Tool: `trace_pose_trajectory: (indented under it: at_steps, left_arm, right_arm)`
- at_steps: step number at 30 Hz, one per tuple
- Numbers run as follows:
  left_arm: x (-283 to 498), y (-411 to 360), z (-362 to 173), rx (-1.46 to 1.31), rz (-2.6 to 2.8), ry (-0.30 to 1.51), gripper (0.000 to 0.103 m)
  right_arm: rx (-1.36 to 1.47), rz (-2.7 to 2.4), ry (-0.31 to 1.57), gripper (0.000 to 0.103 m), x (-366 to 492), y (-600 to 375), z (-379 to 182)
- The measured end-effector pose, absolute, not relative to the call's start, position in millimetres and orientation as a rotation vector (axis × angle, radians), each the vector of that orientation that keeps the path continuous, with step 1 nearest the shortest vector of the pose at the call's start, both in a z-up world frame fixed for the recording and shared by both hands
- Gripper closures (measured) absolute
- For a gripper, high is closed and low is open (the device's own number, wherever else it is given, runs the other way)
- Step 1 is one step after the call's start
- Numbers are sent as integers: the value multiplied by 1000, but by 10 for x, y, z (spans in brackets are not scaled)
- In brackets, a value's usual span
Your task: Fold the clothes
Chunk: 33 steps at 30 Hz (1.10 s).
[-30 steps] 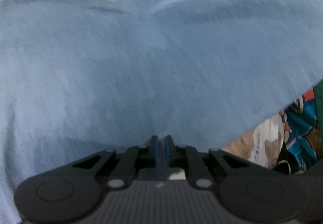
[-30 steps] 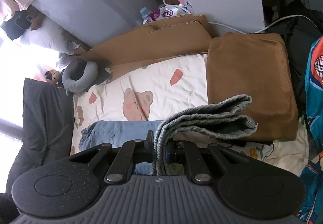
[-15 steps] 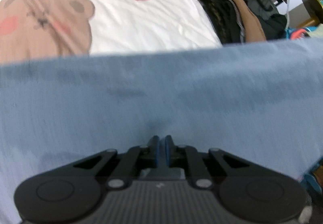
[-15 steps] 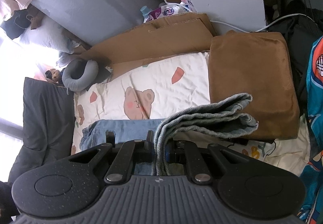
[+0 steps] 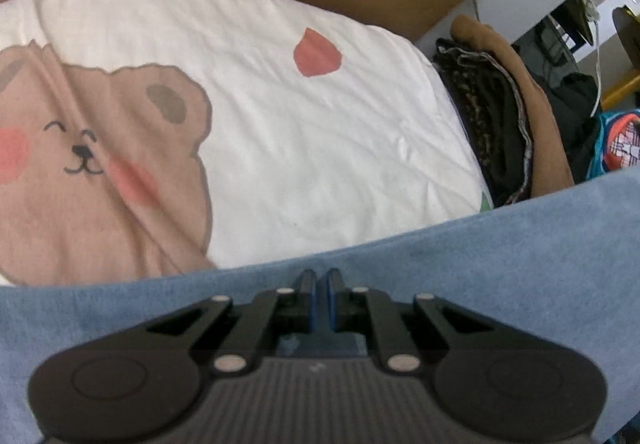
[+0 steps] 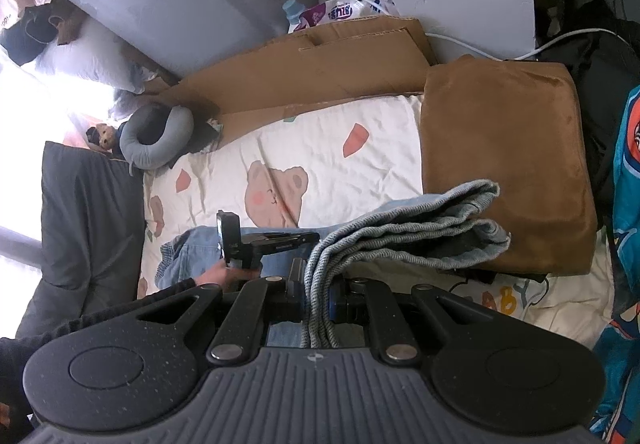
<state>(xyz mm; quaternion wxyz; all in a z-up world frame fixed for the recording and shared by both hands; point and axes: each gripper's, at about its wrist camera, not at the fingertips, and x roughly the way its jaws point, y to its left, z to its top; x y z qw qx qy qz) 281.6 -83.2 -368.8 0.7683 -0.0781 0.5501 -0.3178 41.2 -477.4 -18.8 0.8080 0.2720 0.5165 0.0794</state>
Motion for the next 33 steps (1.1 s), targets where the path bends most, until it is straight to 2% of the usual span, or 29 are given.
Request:
trace_pose_trajectory:
  at_steps: [9,10,12,20,26,33]
  left_arm:
    - [2424,-597,-3684,-211,-729,1257,93]
    - [2357,-556,-3673,-224,-735,1264,92]
    - [2234,-501,-3678,-271,-747,1276,82]
    - [1727,-275,-3697,-376,-764,1314,78]
    - [1494,61,-3563,-439,-727,1292,48]
    - [1350,664,-3228,-521,-593,1172,37]
  right_arm:
    - [565,183,1103,94,483,-4646,-95]
    - [560,186,1105,94,498,-4621,-74]
    - [550,193,1106,94,542,-4557,-24]
    - [482,253,1112,94,790,-4124,220]
    - [416,330,1114,94,1013,-3678,415]
    - [355,413,1133,94,1259,-3198,509]
